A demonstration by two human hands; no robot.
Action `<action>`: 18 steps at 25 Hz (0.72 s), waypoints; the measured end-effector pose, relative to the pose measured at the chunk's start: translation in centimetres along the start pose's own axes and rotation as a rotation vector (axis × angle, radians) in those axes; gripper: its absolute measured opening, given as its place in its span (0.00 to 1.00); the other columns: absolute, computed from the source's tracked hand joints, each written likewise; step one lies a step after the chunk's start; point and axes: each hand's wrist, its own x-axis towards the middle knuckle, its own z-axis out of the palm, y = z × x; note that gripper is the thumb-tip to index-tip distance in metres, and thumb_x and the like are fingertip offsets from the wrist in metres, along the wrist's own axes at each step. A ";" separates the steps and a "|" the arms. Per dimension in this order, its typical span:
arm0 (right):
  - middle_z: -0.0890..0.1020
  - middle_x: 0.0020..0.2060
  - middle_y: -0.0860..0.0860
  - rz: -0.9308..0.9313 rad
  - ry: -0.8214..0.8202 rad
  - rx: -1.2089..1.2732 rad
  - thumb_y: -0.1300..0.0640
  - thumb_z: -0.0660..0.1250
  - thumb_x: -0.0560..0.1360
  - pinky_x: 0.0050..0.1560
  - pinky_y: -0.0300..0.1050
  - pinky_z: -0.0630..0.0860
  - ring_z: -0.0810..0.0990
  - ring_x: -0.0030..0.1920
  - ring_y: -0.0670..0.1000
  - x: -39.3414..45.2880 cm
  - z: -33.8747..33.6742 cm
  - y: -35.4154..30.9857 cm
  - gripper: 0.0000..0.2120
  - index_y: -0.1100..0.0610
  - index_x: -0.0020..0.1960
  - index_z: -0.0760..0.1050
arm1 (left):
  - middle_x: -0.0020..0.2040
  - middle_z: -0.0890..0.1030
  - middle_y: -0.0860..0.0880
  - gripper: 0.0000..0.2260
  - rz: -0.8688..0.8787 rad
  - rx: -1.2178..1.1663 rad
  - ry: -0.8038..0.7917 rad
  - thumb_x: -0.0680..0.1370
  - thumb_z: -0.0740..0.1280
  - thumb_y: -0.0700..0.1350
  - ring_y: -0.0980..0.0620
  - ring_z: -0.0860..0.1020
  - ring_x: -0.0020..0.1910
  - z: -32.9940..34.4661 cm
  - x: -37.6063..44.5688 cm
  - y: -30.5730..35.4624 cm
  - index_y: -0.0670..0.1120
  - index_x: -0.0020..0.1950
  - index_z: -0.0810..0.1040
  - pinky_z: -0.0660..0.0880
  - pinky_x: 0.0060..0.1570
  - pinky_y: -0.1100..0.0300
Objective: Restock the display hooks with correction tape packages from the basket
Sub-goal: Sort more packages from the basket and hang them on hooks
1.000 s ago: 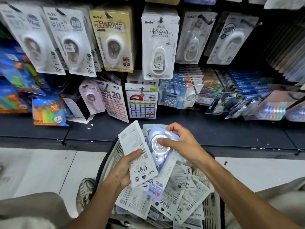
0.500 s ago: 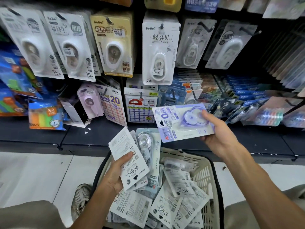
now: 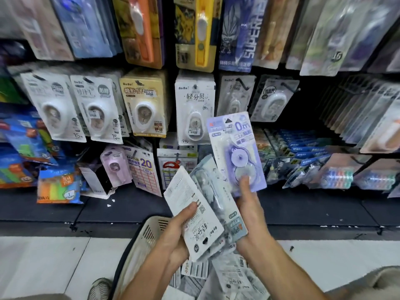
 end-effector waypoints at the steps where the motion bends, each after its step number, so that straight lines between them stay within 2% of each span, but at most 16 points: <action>1: 0.87 0.51 0.56 -0.105 -0.011 0.013 0.46 0.66 0.79 0.44 0.56 0.84 0.87 0.49 0.60 -0.3 0.2 -0.5 0.21 0.55 0.68 0.75 | 0.49 0.87 0.36 0.24 -0.006 -0.001 -0.011 0.56 0.79 0.43 0.40 0.87 0.40 0.6 -0.3 -0.3 0.40 0.52 0.86 0.84 0.35 0.45; 2: 0.87 0.50 0.56 -0.186 -0.033 0.013 0.50 0.67 0.79 0.39 0.51 0.84 0.87 0.47 0.57 -0.5 0.4 -0.8 0.19 0.54 0.67 0.76 | 0.51 0.86 0.36 0.28 -0.007 0.005 -0.020 0.56 0.79 0.42 0.39 0.86 0.42 1.2 -0.6 -0.5 0.39 0.56 0.84 0.84 0.38 0.43; 4: 0.87 0.52 0.58 -0.254 -0.085 -0.039 0.54 0.71 0.75 0.38 0.47 0.83 0.88 0.47 0.57 -1.0 0.4 -1.2 0.21 0.56 0.66 0.77 | 0.52 0.86 0.35 0.31 0.015 0.016 -0.030 0.56 0.78 0.42 0.37 0.85 0.44 2.2 -1.1 -0.5 0.39 0.59 0.82 0.84 0.42 0.40; 7: 0.86 0.54 0.61 -0.247 -0.086 -0.112 0.54 0.75 0.68 0.41 0.50 0.82 0.86 0.51 0.61 -0.5 0.0 -3.0 0.24 0.60 0.62 0.78 | 0.46 0.87 0.37 0.26 0.086 0.010 -0.059 0.56 0.78 0.42 0.40 0.86 0.39 2.9 -1.6 0.7 0.40 0.53 0.83 0.84 0.35 0.44; 9: 0.85 0.57 0.61 -0.249 -0.118 -0.162 0.53 0.75 0.67 0.45 0.51 0.83 0.85 0.55 0.60 0.1 -0.6 -5.2 0.26 0.61 0.63 0.78 | 0.44 0.87 0.38 0.24 0.126 0.032 -0.069 0.58 0.77 0.41 0.42 0.86 0.37 3.0 -1.9 2.0 0.40 0.53 0.82 0.84 0.33 0.46; 12: 0.85 0.58 0.54 -0.403 -0.271 -0.282 0.56 0.75 0.70 0.49 0.49 0.84 0.85 0.55 0.55 0.1 -0.9 -6.7 0.27 0.53 0.68 0.76 | 0.43 0.87 0.39 0.23 0.165 0.064 -0.076 0.60 0.76 0.40 0.42 0.86 0.36 2.8 -2.0 2.9 0.40 0.54 0.82 0.83 0.32 0.48; 14: 0.85 0.59 0.48 -0.581 -0.287 -0.478 0.59 0.76 0.72 0.52 0.43 0.82 0.85 0.57 0.49 -0.3 -1.1 -5.5 0.27 0.44 0.68 0.75 | 0.44 0.87 0.39 0.19 0.157 0.039 -0.101 0.59 0.78 0.38 0.42 0.86 0.37 3.0 -1.9 2.8 0.41 0.49 0.86 0.83 0.33 0.48; 16: 0.86 0.51 0.42 -0.702 -0.241 -0.632 0.57 0.76 0.74 0.49 0.37 0.80 0.85 0.52 0.44 -0.7 -1.1 -3.8 0.19 0.41 0.59 0.77 | 0.45 0.87 0.39 0.13 0.157 0.010 -0.128 0.61 0.79 0.37 0.42 0.87 0.39 3.5 -1.8 2.4 0.43 0.45 0.88 0.83 0.35 0.47; 18: 0.84 0.41 0.46 -0.749 -0.159 -0.729 0.49 0.75 0.71 0.44 0.50 0.82 0.84 0.43 0.49 -1.2 -0.9 -2.7 0.11 0.44 0.48 0.74 | 0.45 0.87 0.40 0.10 0.182 -0.008 -0.145 0.64 0.76 0.39 0.43 0.87 0.40 3.8 -1.7 2.3 0.44 0.44 0.89 0.83 0.36 0.49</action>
